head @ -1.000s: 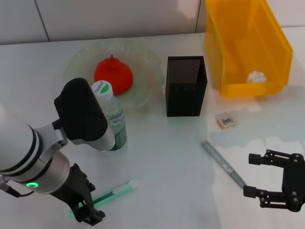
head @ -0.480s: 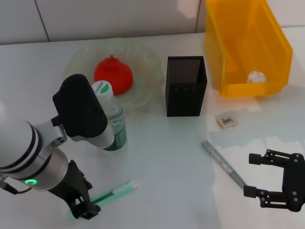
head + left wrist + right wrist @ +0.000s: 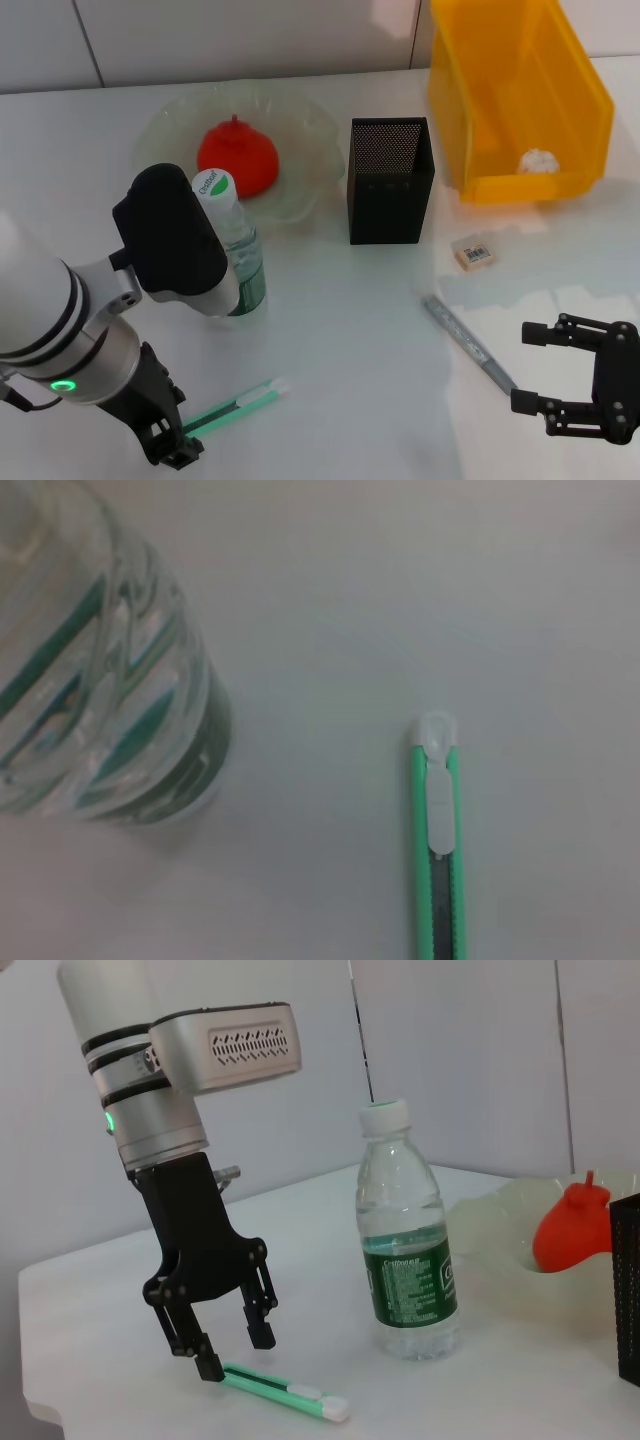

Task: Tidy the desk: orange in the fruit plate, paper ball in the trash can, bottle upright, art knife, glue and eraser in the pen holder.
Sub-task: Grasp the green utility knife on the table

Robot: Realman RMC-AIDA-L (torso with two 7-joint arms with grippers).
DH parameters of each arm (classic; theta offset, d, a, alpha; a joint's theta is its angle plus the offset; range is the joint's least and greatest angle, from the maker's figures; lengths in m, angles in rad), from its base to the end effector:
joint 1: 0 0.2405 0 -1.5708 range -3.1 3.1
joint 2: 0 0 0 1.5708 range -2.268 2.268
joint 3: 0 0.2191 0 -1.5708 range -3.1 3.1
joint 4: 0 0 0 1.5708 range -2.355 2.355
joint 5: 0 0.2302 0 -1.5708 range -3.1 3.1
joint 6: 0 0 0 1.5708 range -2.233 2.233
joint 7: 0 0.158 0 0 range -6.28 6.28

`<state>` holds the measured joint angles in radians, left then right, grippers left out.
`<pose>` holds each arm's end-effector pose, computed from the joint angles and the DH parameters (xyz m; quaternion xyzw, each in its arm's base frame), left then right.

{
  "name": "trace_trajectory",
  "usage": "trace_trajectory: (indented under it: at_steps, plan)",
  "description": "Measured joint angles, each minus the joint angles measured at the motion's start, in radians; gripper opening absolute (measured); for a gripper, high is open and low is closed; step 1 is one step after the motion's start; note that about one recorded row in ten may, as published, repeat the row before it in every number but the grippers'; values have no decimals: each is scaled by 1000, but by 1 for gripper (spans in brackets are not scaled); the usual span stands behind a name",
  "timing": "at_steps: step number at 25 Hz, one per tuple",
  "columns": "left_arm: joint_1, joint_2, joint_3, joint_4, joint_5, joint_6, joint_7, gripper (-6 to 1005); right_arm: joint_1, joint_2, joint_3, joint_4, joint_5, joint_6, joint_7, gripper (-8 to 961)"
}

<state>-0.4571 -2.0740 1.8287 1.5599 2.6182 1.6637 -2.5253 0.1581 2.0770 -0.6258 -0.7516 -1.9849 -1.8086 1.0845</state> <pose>-0.1422 0.2782 -0.0464 -0.9385 -0.1623 0.2969 0.0693 0.3157 0.2171 0.0348 -0.9349 0.1872 0.2536 0.1629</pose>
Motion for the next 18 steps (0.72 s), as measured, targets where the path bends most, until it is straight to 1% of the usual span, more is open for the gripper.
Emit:
trace_trajectory:
  at_steps: [18]
  plan:
    - [-18,0,36,-38,2,-26,6,550,3,0,0,0,3,-2,0,777]
